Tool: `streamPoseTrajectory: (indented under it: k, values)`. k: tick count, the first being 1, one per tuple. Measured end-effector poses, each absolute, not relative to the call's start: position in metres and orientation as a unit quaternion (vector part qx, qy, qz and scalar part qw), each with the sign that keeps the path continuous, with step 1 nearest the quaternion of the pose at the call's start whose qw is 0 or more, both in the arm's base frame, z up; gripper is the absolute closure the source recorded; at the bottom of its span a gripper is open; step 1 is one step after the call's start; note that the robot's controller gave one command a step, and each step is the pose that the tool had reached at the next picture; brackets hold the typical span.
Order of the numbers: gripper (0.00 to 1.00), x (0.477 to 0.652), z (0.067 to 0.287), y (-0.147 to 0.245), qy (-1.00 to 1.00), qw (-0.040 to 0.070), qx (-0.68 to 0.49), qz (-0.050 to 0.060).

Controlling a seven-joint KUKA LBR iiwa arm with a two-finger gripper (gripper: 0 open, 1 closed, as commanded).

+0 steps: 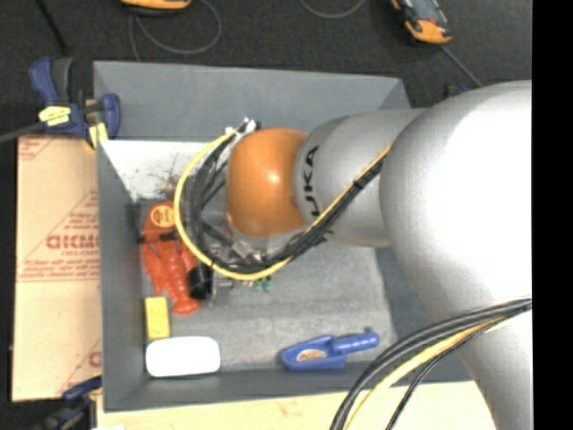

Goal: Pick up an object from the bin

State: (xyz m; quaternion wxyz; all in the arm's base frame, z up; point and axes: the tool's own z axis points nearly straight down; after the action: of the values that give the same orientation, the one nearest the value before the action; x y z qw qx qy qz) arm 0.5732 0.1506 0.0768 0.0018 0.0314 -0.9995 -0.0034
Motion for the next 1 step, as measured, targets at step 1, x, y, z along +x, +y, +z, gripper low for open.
streamPoseTrajectory:
  k: [1]
  values:
    - [1.0,0.6091,0.0771,0.1351,-1.0,0.002,0.027,-0.001]
